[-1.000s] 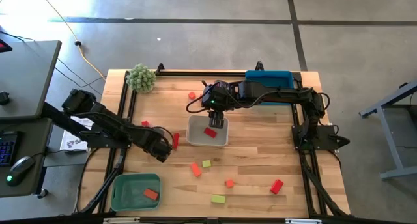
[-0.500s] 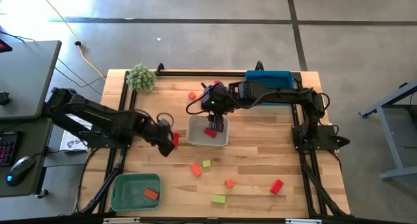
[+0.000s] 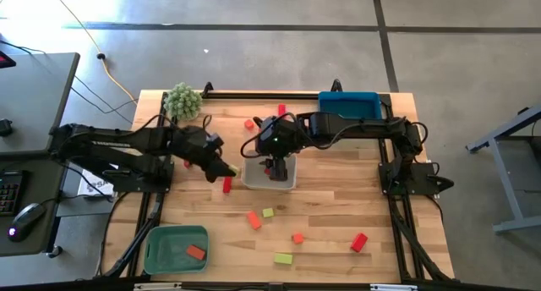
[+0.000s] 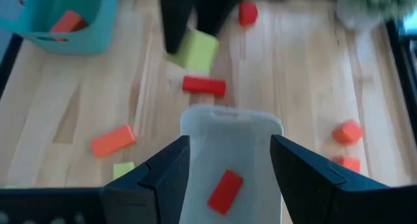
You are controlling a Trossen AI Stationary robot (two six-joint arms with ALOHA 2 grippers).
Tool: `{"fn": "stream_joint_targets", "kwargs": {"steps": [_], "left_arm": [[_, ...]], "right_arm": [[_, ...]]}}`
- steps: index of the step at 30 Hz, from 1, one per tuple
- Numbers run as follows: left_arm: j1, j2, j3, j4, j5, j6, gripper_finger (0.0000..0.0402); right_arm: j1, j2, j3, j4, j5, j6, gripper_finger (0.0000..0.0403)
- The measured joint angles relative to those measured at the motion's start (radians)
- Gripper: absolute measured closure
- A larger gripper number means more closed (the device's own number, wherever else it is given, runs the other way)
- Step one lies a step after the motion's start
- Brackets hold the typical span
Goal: Sort & place blocks by color
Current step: Put the green wooden block into the blue bin
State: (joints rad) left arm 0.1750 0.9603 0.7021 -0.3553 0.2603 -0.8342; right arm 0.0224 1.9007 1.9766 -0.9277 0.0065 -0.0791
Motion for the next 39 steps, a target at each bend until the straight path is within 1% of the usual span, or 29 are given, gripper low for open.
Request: {"fn": "stream_joint_targets", "kwargs": {"steps": [5, 8, 12, 16, 19, 29, 33, 36, 39], "left_arm": [[0.072, 0.001, 0.000, 0.108, 0.107, 0.019, 0.0291], [0.107, 0.001, 0.000, 0.172, 0.151, 0.019, 0.0292], [0.143, 0.001, 0.000, 0.264, 0.180, 0.001, 0.0292], [0.165, 0.001, 0.000, 0.350, 0.199, -0.018, 0.0291], [0.181, 0.001, 0.000, 0.406, 0.231, -0.031, 0.0292], [0.214, 0.001, 0.000, 0.520, 0.231, -0.072, 0.0292], [0.219, 0.001, 0.000, 0.544, 0.228, -0.079, 0.0291], [0.219, 0.001, 0.000, 0.545, 0.221, -0.079, 0.0290], [0.219, 0.002, 0.000, 0.545, 0.217, -0.078, 0.0290]], "right_arm": [[0.028, 0.000, 0.000, 0.090, 0.017, -0.058, 0.0201], [0.042, 0.000, 0.000, 0.122, 0.035, -0.080, 0.0201], [0.061, 0.000, 0.000, 0.142, 0.116, -0.118, 0.0201], [0.076, 0.000, 0.000, 0.169, 0.222, -0.163, 0.0201], [0.082, 0.000, 0.000, 0.204, 0.264, -0.186, 0.0202], [0.082, 0.000, 0.000, 0.292, 0.292, -0.218, 0.0201], [0.082, 0.000, 0.000, 0.319, 0.322, -0.218, 0.0204], [0.078, 0.000, 0.000, 0.320, 0.326, -0.214, 0.0222], [0.076, 0.000, 0.000, 0.320, 0.326, -0.203, 0.0256]]}}
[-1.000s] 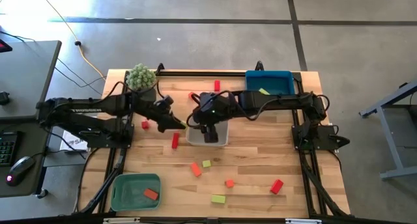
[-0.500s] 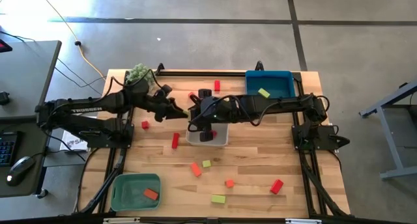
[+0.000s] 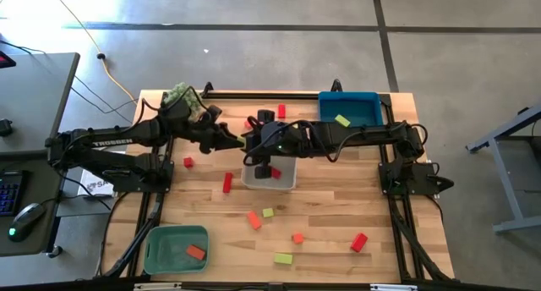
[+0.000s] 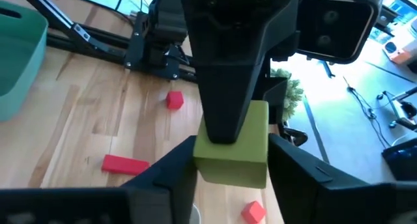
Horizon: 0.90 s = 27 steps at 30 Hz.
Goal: Sort & place blocks by color
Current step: Put the green wooden block into the blue bin
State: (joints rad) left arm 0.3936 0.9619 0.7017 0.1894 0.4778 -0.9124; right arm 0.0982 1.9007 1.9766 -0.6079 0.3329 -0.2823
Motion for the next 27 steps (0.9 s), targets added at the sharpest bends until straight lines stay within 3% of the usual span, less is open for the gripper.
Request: {"fn": "stream_joint_targets", "kwargs": {"steps": [3, 9, 22, 27], "left_arm": [[0.001, 0.000, 0.000, -0.002, 0.000, -0.011, 0.0289], [0.000, 0.000, 0.000, -0.002, 0.005, -0.012, 0.0281], [0.009, 0.030, 0.000, -0.006, 0.010, 0.054, 0.0196], [0.045, 0.030, 0.000, -0.008, 0.009, 0.093, 0.0169]], "right_arm": [[-0.004, 0.000, 0.000, -0.002, 0.005, -0.002, 0.0290], [-0.004, 0.000, 0.000, -0.002, 0.007, 0.013, 0.0290], [-0.007, 0.000, 0.000, -0.051, 0.009, 0.150, 0.0291], [-0.011, 0.000, 0.000, -0.118, 0.078, 0.195, 0.0292]]}}
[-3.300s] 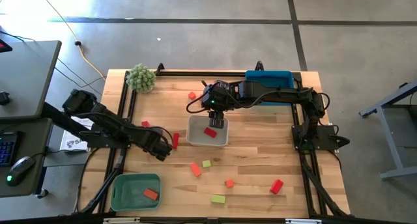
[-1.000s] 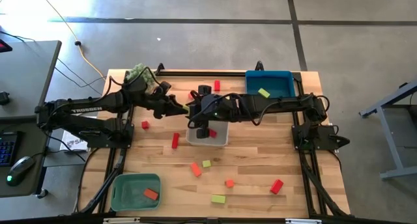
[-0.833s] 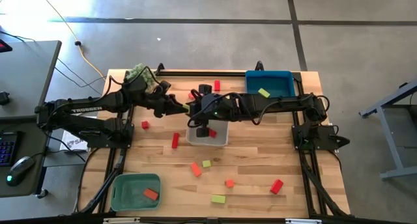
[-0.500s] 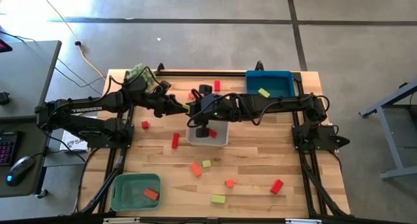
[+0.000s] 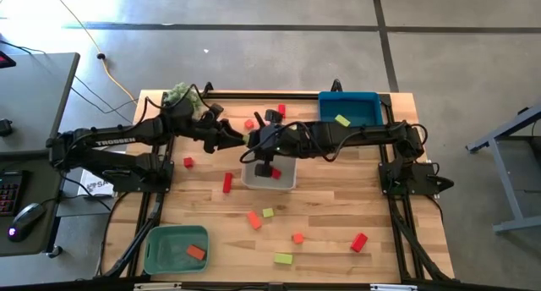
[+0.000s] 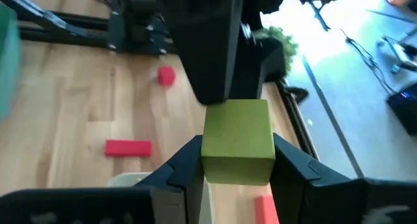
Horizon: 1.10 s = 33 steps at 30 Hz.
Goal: Sort & place blocks by color
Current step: Put the green wooden block into the blue bin
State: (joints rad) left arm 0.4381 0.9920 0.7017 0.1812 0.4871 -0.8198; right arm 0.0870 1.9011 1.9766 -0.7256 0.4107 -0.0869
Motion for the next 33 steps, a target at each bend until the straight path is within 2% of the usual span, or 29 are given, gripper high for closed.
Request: {"fn": "stream_joint_targets", "kwargs": {"steps": [7, 15, 22, 30, 33], "left_arm": [[0.065, -0.001, 0.000, 0.002, 0.004, 0.083, 0.0159], [0.132, -0.001, 0.000, 0.002, 0.005, 0.169, 0.0161], [0.182, -0.001, 0.000, -0.001, 0.004, 0.244, 0.0161], [0.231, -0.002, 0.000, -0.026, -0.002, 0.301, 0.0161], [0.251, -0.002, 0.000, -0.069, -0.014, 0.301, 0.0161]], "right_arm": [[-0.046, 0.000, 0.000, -0.108, 0.055, 0.057, 0.0292], [-0.194, 0.000, 0.000, -0.272, 0.061, 0.127, 0.0292], [-0.400, -0.001, -0.034, -0.396, -0.126, 0.208, 0.0292], [-0.583, -0.001, -0.134, -0.413, -0.231, 0.232, 0.0292], [-0.633, -0.001, -0.191, -0.416, -0.237, 0.261, 0.0292]]}}
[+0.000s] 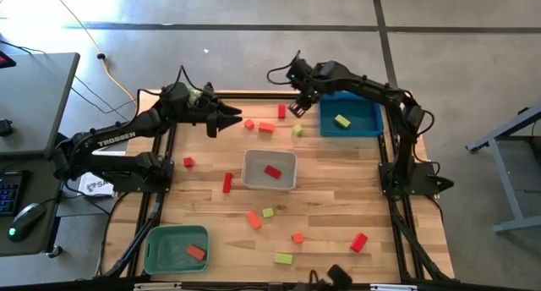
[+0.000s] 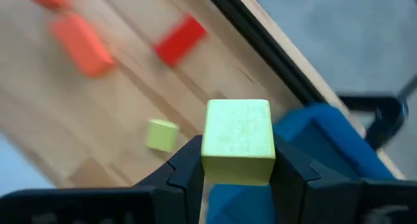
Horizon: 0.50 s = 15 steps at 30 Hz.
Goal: Sort & place blocks by color
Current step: Put the green wooden block into the blue bin
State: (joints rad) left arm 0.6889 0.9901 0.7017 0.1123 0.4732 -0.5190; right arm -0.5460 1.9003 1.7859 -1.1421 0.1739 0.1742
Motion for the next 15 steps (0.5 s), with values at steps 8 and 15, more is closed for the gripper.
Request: {"fn": "stream_joint_targets", "kwargs": {"steps": [8, 15], "left_arm": [[0.039, 0.000, 0.000, -0.156, -0.100, 0.000, 0.0161], [0.061, 0.000, 0.000, -0.183, -0.116, 0.030, 0.0161]], "right_arm": [[-0.100, 0.000, -0.143, 0.002, -0.002, 0.032, 0.0292], [-0.164, 0.000, -0.255, 0.010, -0.002, 0.061, 0.0292]]}}
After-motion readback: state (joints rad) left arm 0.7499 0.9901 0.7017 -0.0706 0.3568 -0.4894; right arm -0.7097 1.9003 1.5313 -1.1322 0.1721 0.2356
